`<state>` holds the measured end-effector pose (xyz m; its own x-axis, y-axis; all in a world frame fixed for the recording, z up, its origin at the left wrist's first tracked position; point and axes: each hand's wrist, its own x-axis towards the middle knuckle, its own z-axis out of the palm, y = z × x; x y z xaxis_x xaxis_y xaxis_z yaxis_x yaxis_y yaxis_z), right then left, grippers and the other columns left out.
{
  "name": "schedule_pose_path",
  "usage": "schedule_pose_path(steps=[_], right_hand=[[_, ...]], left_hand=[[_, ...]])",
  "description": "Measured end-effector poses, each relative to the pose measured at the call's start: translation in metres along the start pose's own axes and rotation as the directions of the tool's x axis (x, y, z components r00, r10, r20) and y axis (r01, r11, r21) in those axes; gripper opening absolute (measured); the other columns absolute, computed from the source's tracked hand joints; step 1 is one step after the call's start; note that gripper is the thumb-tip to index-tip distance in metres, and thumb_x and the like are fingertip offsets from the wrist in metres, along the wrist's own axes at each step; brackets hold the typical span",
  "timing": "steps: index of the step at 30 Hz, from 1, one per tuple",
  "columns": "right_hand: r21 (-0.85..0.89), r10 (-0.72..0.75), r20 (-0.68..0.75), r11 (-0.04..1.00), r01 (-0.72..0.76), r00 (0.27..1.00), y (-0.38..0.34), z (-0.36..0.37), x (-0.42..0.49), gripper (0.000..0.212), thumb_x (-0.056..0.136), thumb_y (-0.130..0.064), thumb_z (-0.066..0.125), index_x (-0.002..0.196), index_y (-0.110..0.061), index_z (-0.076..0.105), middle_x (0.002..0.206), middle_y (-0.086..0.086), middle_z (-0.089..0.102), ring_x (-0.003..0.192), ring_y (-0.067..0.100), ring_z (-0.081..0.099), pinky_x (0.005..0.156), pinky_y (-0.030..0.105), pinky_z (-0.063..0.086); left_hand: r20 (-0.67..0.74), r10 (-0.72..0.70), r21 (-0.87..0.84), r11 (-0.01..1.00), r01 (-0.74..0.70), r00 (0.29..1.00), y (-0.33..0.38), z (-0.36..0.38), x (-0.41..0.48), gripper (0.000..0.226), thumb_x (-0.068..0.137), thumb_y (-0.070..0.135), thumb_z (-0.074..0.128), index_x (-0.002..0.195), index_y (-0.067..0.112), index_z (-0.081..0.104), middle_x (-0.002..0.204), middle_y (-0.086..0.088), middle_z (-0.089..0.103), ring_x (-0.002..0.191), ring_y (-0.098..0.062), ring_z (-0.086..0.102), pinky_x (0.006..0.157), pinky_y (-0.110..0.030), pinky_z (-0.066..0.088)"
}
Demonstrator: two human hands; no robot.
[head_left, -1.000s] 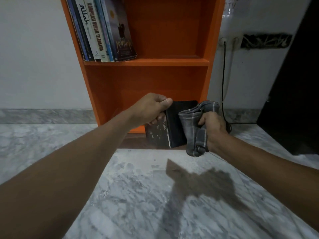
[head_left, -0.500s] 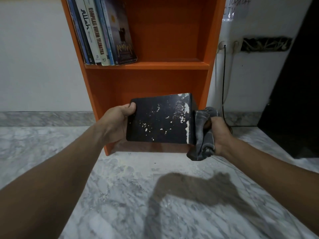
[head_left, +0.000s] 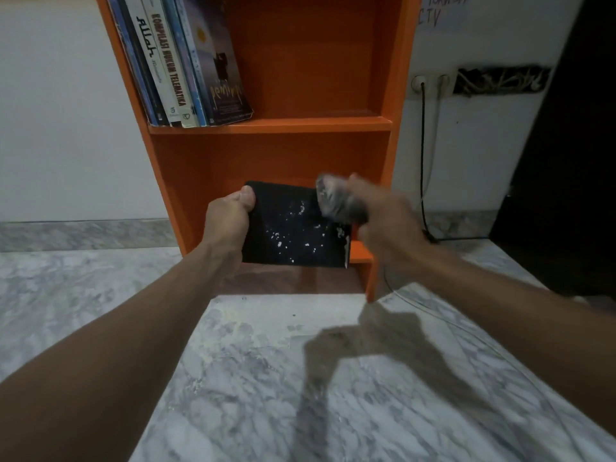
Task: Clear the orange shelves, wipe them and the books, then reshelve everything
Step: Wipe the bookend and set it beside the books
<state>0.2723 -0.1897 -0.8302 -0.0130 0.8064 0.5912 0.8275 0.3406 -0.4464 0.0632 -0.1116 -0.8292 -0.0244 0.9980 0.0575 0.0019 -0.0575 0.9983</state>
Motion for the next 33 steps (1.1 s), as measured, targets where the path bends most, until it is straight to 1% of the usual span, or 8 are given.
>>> schedule_pose_path(steps=[6, 9, 14, 18, 21, 25, 29, 33], right_hand=[[-0.193, -0.183, 0.619, 0.907, 0.374, 0.763, 0.020, 0.041, -0.099, 0.038, 0.090, -0.007, 0.055, 0.126, -0.020, 0.055, 0.127, 0.004, 0.056, 0.111, 0.018, 0.058, 0.092, 0.041, 0.047], [0.015, -0.225, 0.379, 0.971, 0.237, 0.898, 0.007, 0.018, -0.071, 0.037, 0.084, 0.000, 0.061, 0.118, -0.016, 0.063, 0.109, -0.003, 0.064, 0.082, -0.006, 0.058, 0.073, 0.021, 0.054], [-0.193, -0.210, -0.136, 0.964, 0.182, 0.968, -0.008, 0.011, 0.019, 0.058, 0.073, 0.011, 0.068, 0.126, -0.010, 0.058, 0.132, 0.019, 0.057, 0.126, 0.033, 0.052, 0.105, 0.042, 0.042], [-0.154, -0.279, 0.131, 0.942, 0.298, 0.951, -0.008, 0.053, -0.022, 0.040, 0.085, 0.001, 0.050, 0.120, -0.016, 0.060, 0.130, 0.011, 0.054, 0.123, 0.027, 0.047, 0.106, 0.039, 0.039], [-0.090, -0.300, 0.535, 0.909, 0.407, 0.790, -0.011, 0.067, -0.087, 0.031, 0.094, -0.021, 0.044, 0.122, -0.023, 0.057, 0.121, 0.003, 0.054, 0.110, 0.022, 0.055, 0.087, 0.037, 0.048], [0.024, -0.279, 0.334, 0.957, 0.288, 0.900, -0.022, 0.036, -0.059, 0.039, 0.081, 0.000, 0.066, 0.117, -0.015, 0.063, 0.111, 0.003, 0.065, 0.095, 0.017, 0.064, 0.080, 0.039, 0.057], [-0.109, -0.225, -0.115, 0.971, 0.213, 0.967, -0.028, 0.017, 0.017, 0.061, 0.074, 0.011, 0.068, 0.130, -0.010, 0.056, 0.131, 0.017, 0.059, 0.125, 0.029, 0.053, 0.105, 0.040, 0.041], [-0.019, -0.272, 0.083, 0.961, 0.274, 0.959, -0.036, 0.049, -0.002, 0.058, 0.071, 0.019, 0.053, 0.121, -0.008, 0.063, 0.131, 0.015, 0.058, 0.125, 0.030, 0.051, 0.103, 0.048, 0.045]], left_hand=[[-0.107, 0.054, -0.020, 0.998, -0.056, 0.993, -0.004, -0.017, 0.006, 0.032, 0.101, 0.039, 0.046, 0.096, 0.022, 0.073, 0.097, 0.003, 0.075, 0.097, -0.020, 0.069, 0.096, -0.045, 0.052], [-0.103, 0.071, -0.034, 0.997, -0.074, 0.992, -0.007, -0.017, 0.006, 0.033, 0.103, 0.033, 0.046, 0.087, 0.020, 0.073, 0.090, 0.004, 0.074, 0.091, -0.016, 0.068, 0.087, -0.036, 0.055], [-0.027, 0.046, -0.077, 0.996, -0.048, 0.999, -0.005, -0.001, -0.003, 0.031, 0.101, 0.031, 0.050, 0.085, 0.018, 0.073, 0.086, 0.000, 0.075, 0.089, -0.020, 0.070, 0.076, -0.032, 0.055], [-0.010, 0.078, -0.091, 0.993, -0.078, 0.997, 0.001, 0.002, -0.001, 0.028, 0.090, 0.040, 0.057, 0.091, 0.022, 0.078, 0.100, -0.005, 0.076, 0.103, -0.029, 0.069, 0.096, -0.052, 0.051], [-0.046, 0.088, -0.086, 0.992, -0.092, 0.995, -0.005, -0.007, 0.005, 0.039, 0.084, 0.048, 0.055, 0.110, 0.025, 0.073, 0.112, 0.001, 0.073, 0.114, -0.026, 0.063, 0.104, -0.052, 0.044], [-0.044, 0.068, -0.100, 0.992, -0.072, 0.997, -0.009, -0.013, 0.005, 0.033, 0.086, 0.043, 0.056, 0.105, 0.023, 0.075, 0.109, 0.000, 0.074, 0.112, -0.026, 0.064, 0.104, -0.052, 0.045], [-0.006, 0.028, -0.158, 0.987, -0.029, 1.000, -0.007, -0.004, -0.002, 0.037, 0.081, 0.039, 0.061, 0.108, 0.017, 0.074, 0.107, -0.006, 0.074, 0.108, -0.028, 0.066, 0.102, -0.051, 0.046], [0.015, -0.006, -0.233, 0.972, 0.009, 1.000, 0.001, 0.003, -0.004, 0.024, 0.088, 0.030, 0.060, 0.098, 0.013, 0.074, 0.106, -0.011, 0.074, 0.106, -0.035, 0.067, 0.097, -0.054, 0.050]])
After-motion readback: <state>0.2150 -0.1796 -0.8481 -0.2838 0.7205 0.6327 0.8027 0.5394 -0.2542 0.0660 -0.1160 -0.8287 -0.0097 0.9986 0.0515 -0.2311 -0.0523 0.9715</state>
